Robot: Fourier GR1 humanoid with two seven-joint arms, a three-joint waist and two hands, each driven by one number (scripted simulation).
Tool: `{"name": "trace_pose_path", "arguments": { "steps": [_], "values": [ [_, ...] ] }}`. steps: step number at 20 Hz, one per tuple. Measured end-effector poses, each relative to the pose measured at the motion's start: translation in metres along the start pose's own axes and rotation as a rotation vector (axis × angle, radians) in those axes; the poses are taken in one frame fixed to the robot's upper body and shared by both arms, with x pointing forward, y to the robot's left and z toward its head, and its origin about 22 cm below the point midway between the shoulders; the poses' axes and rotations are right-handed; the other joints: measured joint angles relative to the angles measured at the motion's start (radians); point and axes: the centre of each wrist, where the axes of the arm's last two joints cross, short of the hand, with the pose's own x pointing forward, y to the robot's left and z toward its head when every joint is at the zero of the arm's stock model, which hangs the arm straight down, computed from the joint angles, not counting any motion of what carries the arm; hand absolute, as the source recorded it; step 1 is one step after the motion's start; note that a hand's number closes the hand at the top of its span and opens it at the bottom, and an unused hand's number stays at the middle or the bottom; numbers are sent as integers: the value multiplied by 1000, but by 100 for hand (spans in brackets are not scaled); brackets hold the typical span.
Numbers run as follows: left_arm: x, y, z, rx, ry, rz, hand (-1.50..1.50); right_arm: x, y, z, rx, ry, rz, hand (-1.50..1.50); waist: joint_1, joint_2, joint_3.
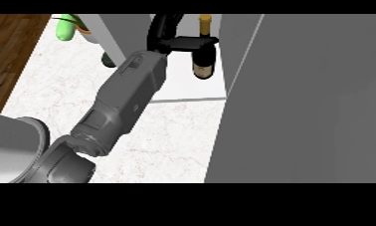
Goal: Pick up the wine, place it into the cabinet and close the cabinet
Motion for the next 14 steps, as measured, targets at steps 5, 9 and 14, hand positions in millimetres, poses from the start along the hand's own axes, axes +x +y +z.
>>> {"name": "trace_pose_path", "arguments": {
  "steps": [5,9,14],
  "values": [
    [-4,-1,6,-44,7,53,-150,-1,-2,0,-22,11,11,-150,15,-8,0],
    [-15,4,20,-78,15,113,-150,-1,-3,1,-24,19,20,-150,22,-14,0],
    [-21,3,33,-120,19,155,-150,-1,-3,1,-36,34,26,-150,37,-16,1]
  ]
}}
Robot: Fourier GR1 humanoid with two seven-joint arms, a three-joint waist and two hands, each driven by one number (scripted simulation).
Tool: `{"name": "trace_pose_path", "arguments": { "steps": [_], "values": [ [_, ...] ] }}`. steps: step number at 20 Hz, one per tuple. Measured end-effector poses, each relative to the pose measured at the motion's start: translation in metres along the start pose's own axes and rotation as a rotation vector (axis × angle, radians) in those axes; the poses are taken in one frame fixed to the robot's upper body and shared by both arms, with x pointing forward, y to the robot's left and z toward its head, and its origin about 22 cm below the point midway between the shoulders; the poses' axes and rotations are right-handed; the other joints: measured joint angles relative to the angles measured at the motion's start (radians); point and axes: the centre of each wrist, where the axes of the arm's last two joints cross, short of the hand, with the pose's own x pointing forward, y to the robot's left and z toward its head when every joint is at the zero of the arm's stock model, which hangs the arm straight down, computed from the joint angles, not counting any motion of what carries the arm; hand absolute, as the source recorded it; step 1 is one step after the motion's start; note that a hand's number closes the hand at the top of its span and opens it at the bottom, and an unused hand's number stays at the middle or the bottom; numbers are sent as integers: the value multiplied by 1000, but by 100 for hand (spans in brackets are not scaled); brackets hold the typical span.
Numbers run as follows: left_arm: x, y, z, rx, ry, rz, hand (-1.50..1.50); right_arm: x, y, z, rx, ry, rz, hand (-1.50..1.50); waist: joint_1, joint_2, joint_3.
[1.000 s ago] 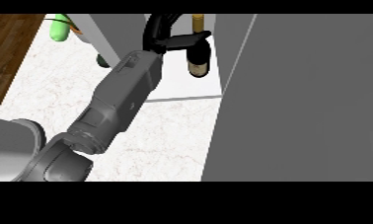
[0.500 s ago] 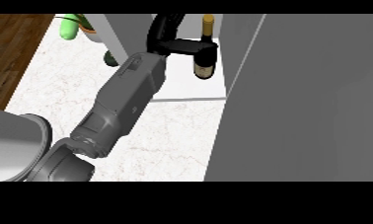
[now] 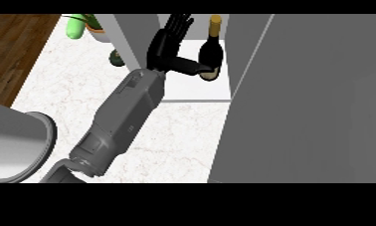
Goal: Pick up the wine, place it into the cabinet and close the cabinet
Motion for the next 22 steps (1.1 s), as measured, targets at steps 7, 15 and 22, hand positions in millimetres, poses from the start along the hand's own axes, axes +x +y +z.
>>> {"name": "trace_pose_path", "arguments": {
  "steps": [7,15,22],
  "values": [
    [-22,1,44,6,34,60,-150,-1,0,3,-16,2,3,-150,14,-5,0],
    [-30,-4,102,9,45,91,-150,-1,-1,5,-12,2,17,-150,21,-2,0],
    [-12,14,154,32,37,142,-150,-1,-4,6,15,8,53,-150,16,2,0]
  ]
}}
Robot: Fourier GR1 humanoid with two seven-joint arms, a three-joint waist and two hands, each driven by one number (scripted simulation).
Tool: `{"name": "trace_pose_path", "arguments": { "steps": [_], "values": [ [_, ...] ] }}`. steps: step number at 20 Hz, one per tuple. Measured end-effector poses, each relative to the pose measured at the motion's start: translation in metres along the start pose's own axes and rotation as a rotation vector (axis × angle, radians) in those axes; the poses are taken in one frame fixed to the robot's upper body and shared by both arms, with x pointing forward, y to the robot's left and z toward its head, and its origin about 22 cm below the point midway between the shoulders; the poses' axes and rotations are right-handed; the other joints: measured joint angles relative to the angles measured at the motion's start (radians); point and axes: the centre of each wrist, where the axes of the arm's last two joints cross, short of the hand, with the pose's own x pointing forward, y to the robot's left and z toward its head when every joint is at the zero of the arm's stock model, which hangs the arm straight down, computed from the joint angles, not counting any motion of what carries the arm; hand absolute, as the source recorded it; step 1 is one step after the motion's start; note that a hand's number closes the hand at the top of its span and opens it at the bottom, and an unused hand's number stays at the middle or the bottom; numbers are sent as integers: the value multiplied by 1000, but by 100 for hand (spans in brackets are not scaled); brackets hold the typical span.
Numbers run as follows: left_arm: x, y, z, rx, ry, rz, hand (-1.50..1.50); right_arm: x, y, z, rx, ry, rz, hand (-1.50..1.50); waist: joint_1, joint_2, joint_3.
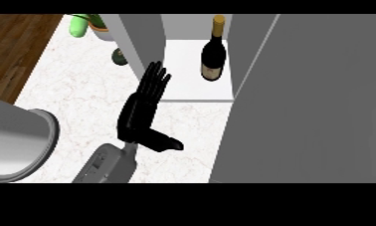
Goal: Pick up the wine, place it into the cabinet and close the cabinet
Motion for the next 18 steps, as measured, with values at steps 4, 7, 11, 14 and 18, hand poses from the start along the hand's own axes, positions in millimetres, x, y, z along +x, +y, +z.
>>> {"name": "trace_pose_path", "arguments": {
  "steps": [4,7,11,14,18],
  "values": [
    [4,12,24,8,-17,14,-150,1,-3,-1,70,-2,30,-150,-5,4,0],
    [14,24,35,19,-31,12,-150,1,-4,-3,122,-15,42,-150,-5,6,0],
    [29,47,44,36,-60,-14,-150,0,0,2,241,11,24,150,-6,6,0],
    [40,63,54,49,-75,-40,-150,0,2,7,360,22,9,150,-2,6,0],
    [58,82,62,67,-103,-65,-150,0,5,13,460,32,-20,150,-8,6,0]
  ]
}}
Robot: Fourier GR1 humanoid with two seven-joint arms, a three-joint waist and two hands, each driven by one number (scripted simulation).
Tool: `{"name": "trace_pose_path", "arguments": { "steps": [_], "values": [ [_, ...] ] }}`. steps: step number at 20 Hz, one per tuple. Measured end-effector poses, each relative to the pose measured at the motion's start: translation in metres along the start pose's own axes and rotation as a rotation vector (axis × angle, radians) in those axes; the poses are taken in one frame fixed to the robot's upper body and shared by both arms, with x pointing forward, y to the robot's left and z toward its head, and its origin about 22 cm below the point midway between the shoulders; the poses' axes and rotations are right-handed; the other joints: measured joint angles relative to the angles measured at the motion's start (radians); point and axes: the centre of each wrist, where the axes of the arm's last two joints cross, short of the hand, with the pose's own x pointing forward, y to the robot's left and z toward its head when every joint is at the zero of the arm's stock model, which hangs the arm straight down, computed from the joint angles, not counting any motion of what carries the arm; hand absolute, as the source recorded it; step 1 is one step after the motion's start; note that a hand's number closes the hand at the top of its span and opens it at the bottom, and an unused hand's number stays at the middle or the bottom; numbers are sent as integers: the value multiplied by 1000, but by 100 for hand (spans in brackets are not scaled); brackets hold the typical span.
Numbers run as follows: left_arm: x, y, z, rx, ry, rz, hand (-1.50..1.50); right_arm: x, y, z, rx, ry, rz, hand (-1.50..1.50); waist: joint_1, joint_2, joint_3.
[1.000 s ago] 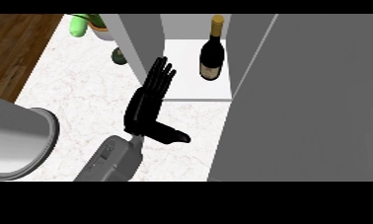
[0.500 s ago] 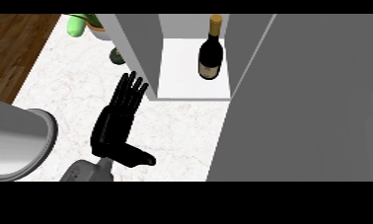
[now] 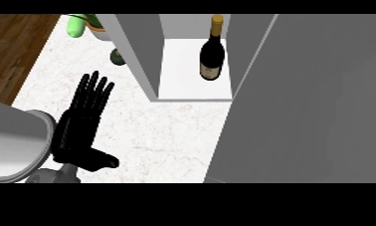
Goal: Pick up the wine, place it into the cabinet and close the cabinet
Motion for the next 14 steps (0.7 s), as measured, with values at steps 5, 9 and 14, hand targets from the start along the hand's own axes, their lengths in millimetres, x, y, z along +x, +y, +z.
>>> {"name": "trace_pose_path", "arguments": {
  "steps": [5,9,14],
  "values": [
    [27,23,7,11,-11,-19,-150,0,2,-2,47,12,-9,150,6,2,-1],
    [45,45,9,18,-22,-31,-150,1,3,-4,66,18,-6,150,7,4,-2],
    [55,59,15,23,-28,-45,-150,2,3,-8,97,24,4,150,11,4,-3]
  ]
}}
